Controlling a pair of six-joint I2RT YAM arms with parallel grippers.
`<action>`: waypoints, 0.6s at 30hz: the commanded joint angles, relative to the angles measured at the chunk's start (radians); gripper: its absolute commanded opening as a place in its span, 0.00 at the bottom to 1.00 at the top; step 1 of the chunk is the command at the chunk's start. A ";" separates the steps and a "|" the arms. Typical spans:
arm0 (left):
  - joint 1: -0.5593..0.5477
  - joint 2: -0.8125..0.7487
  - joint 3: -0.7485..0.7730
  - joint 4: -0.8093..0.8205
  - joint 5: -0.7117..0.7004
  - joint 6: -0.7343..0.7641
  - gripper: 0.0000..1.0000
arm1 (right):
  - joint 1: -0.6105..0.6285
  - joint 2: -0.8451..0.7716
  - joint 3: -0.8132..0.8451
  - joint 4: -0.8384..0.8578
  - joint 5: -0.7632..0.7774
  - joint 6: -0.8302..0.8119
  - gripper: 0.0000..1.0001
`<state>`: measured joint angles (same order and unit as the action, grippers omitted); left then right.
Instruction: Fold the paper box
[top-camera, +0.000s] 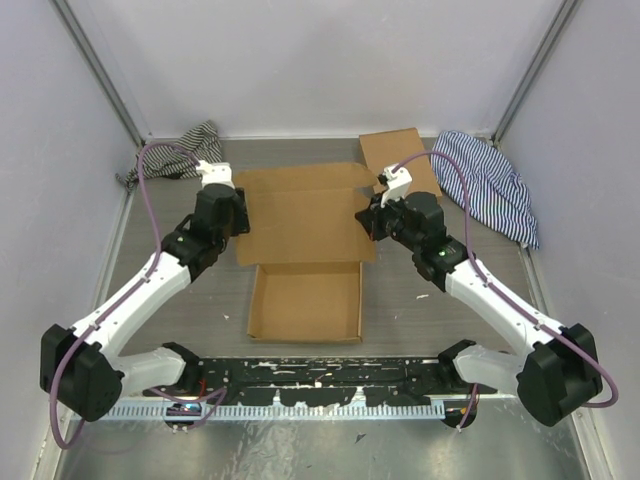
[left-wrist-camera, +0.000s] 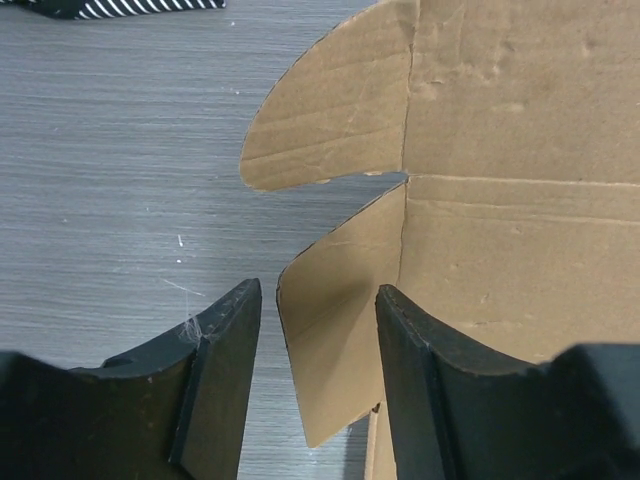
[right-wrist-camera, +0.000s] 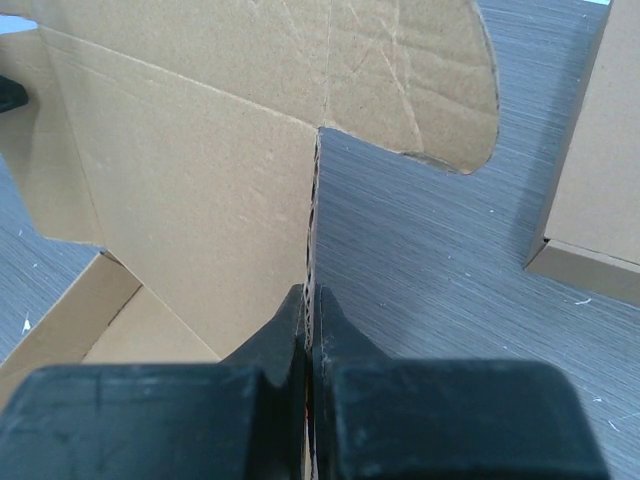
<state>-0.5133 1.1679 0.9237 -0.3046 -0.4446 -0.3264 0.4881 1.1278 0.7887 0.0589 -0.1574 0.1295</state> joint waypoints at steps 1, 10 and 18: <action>-0.002 0.007 0.047 0.019 -0.010 0.011 0.54 | 0.006 -0.031 0.010 0.037 -0.027 -0.019 0.03; -0.002 -0.007 0.060 0.000 0.048 -0.002 0.00 | 0.007 0.025 0.058 -0.025 -0.048 -0.003 0.07; -0.002 -0.098 0.026 0.010 0.079 0.034 0.00 | 0.007 0.121 0.253 -0.309 0.052 0.031 0.42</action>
<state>-0.5198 1.1427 0.9554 -0.3122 -0.3885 -0.3222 0.4919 1.2278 0.9131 -0.1192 -0.1665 0.1455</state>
